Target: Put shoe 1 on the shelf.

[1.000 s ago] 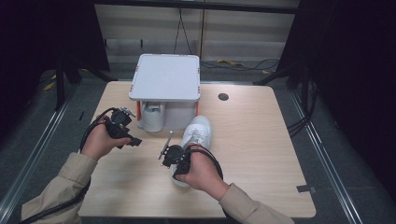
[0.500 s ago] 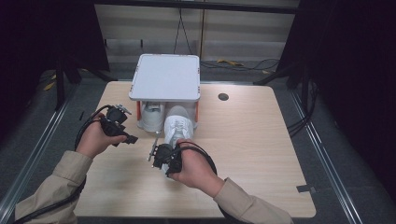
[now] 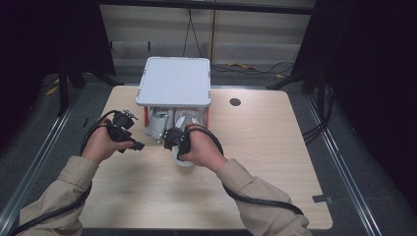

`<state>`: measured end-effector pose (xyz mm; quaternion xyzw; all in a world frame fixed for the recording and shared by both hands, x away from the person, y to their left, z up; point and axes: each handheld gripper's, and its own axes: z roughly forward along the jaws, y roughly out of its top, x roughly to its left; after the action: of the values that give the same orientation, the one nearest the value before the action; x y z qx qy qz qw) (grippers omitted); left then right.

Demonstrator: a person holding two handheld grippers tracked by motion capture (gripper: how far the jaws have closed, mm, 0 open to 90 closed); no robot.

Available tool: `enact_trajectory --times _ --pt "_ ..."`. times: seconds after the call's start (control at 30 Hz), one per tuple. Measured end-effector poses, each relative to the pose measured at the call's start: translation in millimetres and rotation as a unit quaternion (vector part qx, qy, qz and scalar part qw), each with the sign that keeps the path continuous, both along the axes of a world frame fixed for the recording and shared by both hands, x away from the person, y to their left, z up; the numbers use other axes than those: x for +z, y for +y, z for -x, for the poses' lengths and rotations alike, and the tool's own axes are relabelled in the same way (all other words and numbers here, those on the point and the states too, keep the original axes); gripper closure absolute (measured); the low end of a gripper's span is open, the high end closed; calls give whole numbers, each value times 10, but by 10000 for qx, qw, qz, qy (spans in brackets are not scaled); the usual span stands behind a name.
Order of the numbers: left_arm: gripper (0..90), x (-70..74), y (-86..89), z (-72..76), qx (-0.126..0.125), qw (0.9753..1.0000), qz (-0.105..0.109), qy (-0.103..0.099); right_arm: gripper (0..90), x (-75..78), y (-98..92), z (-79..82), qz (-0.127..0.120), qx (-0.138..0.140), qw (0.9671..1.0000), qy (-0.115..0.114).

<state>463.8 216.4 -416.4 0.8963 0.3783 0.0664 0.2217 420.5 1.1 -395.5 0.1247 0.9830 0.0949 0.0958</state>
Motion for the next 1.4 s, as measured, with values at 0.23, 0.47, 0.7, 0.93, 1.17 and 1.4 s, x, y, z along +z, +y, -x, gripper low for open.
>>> enact_trajectory --times 0.23,0.47,0.7,0.93,1.17,1.4 --pt "271 40 21 24 32 10000 -5 -12 614 -107 -2 -225 -38 -217 9998 -5" --pt "273 170 -21 90 -36 9999 45 -113 546 5 -98 -130 -263 -559 9976 -326" --pt "278 346 -123 43 -112 9998 39 -164 525 150 -286 -31 -796 -776 9926 -486" --pt "288 468 -271 7 -220 9995 67 -212 596 352 -376 129 -910 -849 9917 -330" --pt "363 602 -314 -77 -327 9992 50 -206 780 67 -520 222 -951 -1135 9890 16" --pt "437 842 -308 -188 -328 9988 88 -355 823 -194 -619 86 -1195 -1613 9794 199"
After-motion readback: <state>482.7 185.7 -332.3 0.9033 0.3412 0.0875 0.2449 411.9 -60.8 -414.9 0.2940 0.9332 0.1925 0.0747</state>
